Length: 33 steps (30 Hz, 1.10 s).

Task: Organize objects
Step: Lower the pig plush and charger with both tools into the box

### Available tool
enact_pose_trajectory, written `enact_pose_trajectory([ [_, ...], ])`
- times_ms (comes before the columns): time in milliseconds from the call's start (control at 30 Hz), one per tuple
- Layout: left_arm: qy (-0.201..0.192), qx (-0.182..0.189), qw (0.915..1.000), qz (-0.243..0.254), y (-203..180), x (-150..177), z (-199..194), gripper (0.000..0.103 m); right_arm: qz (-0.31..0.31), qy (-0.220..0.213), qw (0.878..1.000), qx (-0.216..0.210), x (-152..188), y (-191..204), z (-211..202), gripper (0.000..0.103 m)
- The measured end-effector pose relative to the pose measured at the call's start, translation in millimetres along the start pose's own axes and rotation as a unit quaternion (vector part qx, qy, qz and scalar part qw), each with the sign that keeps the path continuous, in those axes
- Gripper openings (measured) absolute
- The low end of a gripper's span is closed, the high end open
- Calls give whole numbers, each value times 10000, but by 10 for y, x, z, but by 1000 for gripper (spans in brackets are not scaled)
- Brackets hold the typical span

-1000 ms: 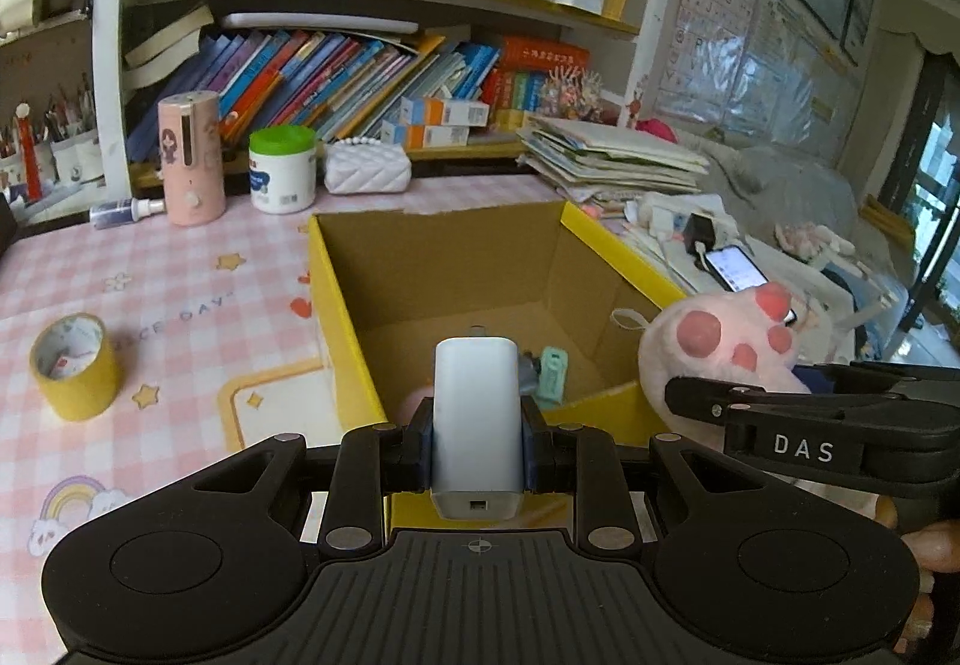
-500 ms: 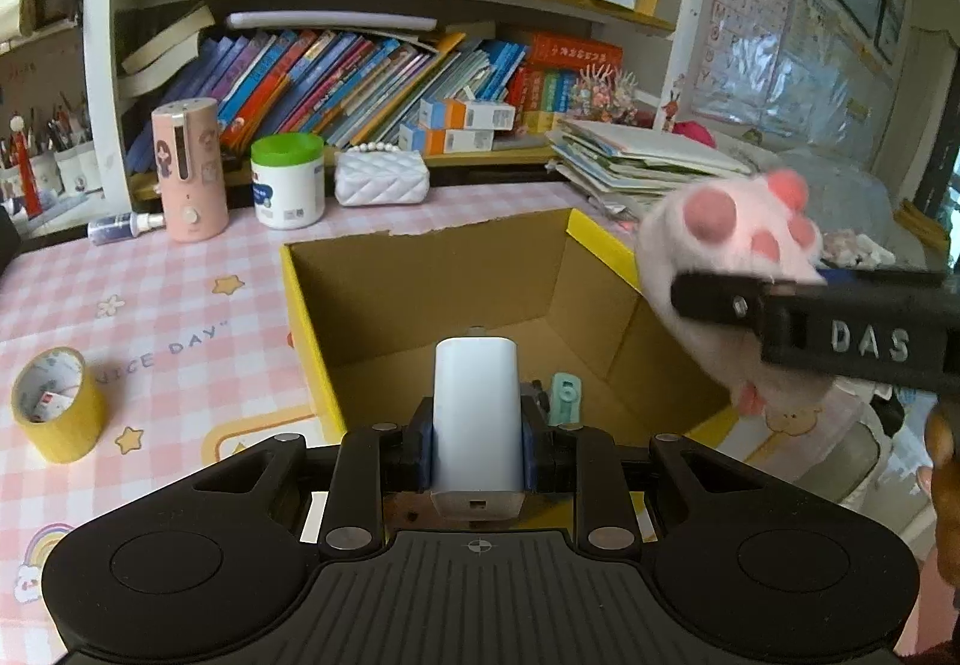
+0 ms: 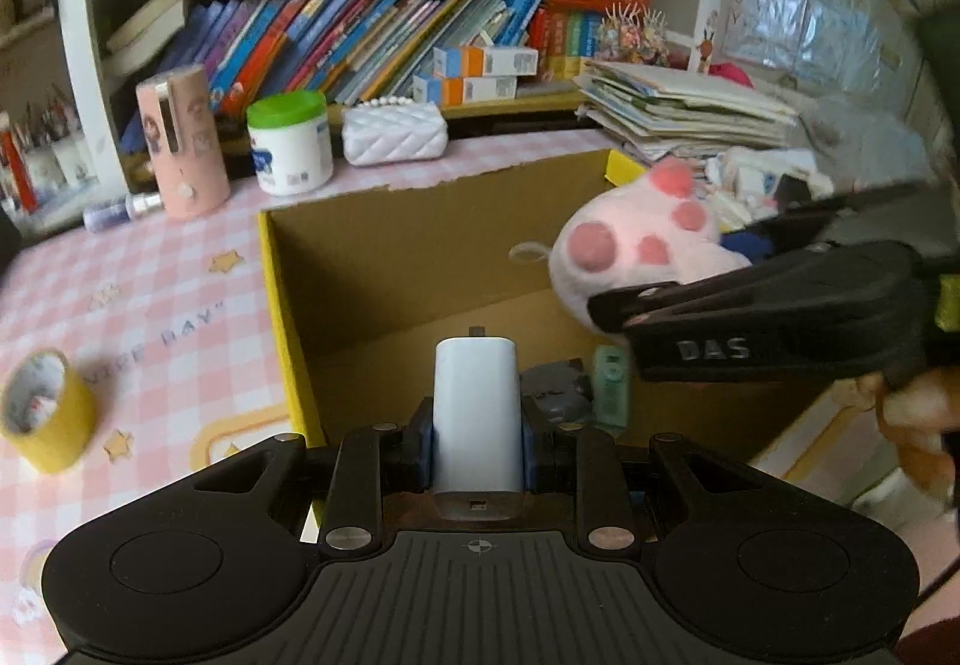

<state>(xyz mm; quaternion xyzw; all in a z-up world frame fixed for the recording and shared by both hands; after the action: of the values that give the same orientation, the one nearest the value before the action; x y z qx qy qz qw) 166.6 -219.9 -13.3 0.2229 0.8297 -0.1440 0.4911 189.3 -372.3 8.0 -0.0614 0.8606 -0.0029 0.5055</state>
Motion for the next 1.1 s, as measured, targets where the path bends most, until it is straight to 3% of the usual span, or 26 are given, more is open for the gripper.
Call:
enact_pose_trajectory([
  [167, -73, -167, 9990, 408, -43, 15, 66, 24, -337, 558, 9976, -238, 53, 6, 296, 57],
  [267, -96, -235, 9974, 675, -69, 28, 95, 25, -975, 654, 9931, -82, 147, 115, 331, 57],
  [500, -106, -226, 9957, 892, -68, 14, 140, 25, -1059, 814, 9910, 71, 242, 191, 221, 57],
  [533, -116, -184, 9957, 900, -66, 9, 141, 25, -1018, 868, 9910, 21, 287, 219, 191, 56],
  [600, -125, -169, 9957, 905, -66, 11, 146, 25, -402, 1196, 9920, -59, 341, 179, 195, 55],
  [700, -136, -139, 9953, 953, -73, 12, 152, 25, 336, 1362, 9900, -108, 408, 84, 153, 55],
  [1000, -160, -46, 9978, 641, -33, 4, 103, 28, 543, 1251, 9905, 169, 423, 119, 149, 61],
  [1100, -268, -132, 9981, 538, 2, -6, 32, 34, 672, 1230, 9900, 159, 409, 116, 149, 63],
])
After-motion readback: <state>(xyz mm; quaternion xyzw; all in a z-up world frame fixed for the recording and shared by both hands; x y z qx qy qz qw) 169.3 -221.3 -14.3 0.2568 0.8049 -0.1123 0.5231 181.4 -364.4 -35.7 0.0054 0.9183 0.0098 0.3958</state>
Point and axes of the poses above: each gripper's, at about its wrist camera, not at the fingertips, and z roughly the way its jaws point, y to its left, x to its underside, the point moved 2 cm from there along z, roughly the way its jaws point, and after that the axes turned 14 degrees about -y, right-handed, at the moved point
